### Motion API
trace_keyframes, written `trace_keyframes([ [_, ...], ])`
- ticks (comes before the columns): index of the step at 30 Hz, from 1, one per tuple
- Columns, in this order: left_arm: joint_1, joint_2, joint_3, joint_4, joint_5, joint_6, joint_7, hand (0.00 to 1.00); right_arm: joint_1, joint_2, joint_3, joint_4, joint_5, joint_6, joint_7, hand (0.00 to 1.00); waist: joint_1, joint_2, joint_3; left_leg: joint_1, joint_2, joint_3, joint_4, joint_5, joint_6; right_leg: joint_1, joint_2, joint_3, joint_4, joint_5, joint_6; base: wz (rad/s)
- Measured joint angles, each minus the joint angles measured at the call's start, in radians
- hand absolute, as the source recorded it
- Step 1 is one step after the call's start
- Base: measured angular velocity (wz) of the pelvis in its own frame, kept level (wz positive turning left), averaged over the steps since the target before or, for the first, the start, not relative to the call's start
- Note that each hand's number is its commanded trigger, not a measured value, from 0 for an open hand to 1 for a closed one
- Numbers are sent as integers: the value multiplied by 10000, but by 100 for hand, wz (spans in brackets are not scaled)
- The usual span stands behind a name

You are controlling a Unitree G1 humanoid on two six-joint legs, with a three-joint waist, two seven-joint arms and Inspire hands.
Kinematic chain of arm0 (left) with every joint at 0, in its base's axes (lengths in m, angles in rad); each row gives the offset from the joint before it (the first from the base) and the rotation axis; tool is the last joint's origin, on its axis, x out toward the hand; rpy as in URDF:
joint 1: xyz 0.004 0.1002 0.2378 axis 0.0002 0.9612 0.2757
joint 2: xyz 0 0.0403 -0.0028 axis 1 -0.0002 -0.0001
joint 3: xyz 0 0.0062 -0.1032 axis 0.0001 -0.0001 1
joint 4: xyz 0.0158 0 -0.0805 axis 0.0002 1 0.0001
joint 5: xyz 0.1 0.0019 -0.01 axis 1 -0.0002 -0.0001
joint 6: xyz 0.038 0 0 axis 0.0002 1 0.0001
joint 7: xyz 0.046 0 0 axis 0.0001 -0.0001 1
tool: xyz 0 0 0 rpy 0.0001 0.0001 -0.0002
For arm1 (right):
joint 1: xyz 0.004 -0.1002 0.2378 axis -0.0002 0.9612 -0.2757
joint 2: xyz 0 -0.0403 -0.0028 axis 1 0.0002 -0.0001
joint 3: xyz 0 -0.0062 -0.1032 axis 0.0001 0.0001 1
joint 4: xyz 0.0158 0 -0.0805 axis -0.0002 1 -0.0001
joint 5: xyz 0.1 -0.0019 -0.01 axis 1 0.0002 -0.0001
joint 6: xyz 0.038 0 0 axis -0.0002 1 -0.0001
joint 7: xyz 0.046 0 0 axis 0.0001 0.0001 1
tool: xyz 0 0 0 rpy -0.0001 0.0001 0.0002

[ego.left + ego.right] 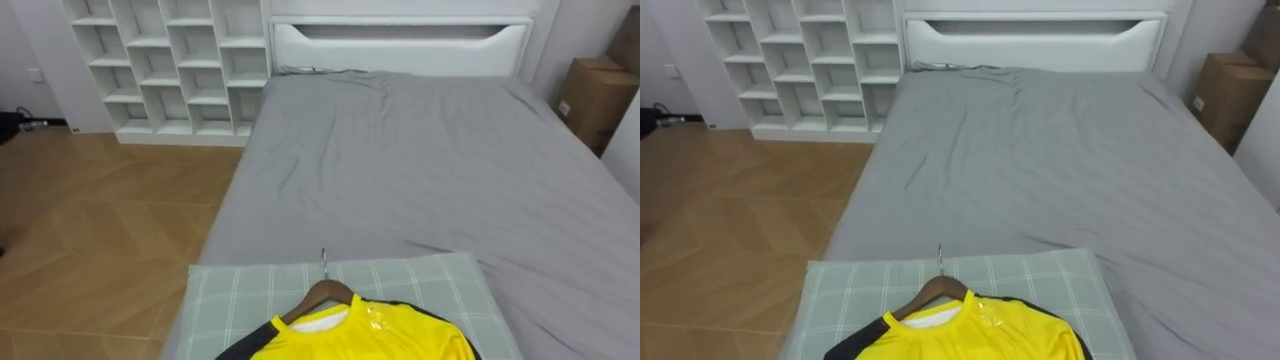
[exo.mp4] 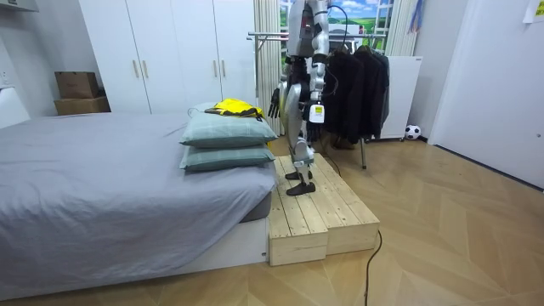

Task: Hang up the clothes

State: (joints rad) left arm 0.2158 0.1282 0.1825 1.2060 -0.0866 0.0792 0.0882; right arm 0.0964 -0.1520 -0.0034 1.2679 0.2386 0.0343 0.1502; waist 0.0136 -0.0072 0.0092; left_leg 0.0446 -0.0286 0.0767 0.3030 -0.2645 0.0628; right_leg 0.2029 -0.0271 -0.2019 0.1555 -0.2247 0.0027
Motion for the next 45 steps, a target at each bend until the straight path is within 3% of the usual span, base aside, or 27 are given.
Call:
trace_keyframes([
  [5,123,13,391,-488,509,-164,810,0,13,-29,-111,-23,-135,-9,-154,0,-17,91,-6,2,-9,-13,-7,-1,1,15,-2,-8,-23,0,0,0],
  [10,77,45,877,-728,1908,-166,1746,0,26,-78,-112,-1,-152,-8,-471,0,-34,184,-41,13,-22,-88,7,4,0,63,-2,-148,-28,0,0,4],
  [15,117,209,909,-1493,2583,-171,2567,0,38,-161,-207,-17,-393,6,-741,0,-40,231,-42,4,-28,-119,5,4,-1,83,-9,-247,-32,0,1,3],
  [21,37,486,905,-2371,3466,-479,3555,0,23,-458,-226,-61,-911,-12,-857,0,-91,363,-63,-3,-86,-250,-49,55,8,76,-32,-263,-37,0,1,5],
  [25,-82,542,904,-2682,3886,-871,4335,0,27,-656,-346,-227,-1280,-182,-873,0,-109,459,-54,19,-111,-257,-137,104,5,56,-55,-293,-49,0,1,0],
  [28,-141,539,893,-3318,4495,-922,4639,0,106,-653,-399,-232,-1326,-250,-904,0,-116,329,-63,18,-145,-346,-162,135,-1,53,-67,-356,-53,-1,2,8],
  [29,-159,537,894,-3443,4626,-958,4733,0,127,-650,-402,-233,-1328,-255,-918,0,-109,432,-65,11,-146,-356,-170,144,1,54,-67,-364,-61,-1,2,8],
  [36,-393,545,830,-4957,5856,-1408,5704,0,209,-629,-510,-269,-1717,-565,-1157,0,-189,430,-102,7,-183,-446,-274,219,-4,49,-81,-456,-58,-1,2,4],
  [45,-586,545,187,-6985,7445,-1547,5916,0,207,-568,-506,-380,-2005,-581,-1034,0,-271,408,-114,-10,-159,-251,-377,250,3,-83,-80,-187,-61,-1,2,-6],
])
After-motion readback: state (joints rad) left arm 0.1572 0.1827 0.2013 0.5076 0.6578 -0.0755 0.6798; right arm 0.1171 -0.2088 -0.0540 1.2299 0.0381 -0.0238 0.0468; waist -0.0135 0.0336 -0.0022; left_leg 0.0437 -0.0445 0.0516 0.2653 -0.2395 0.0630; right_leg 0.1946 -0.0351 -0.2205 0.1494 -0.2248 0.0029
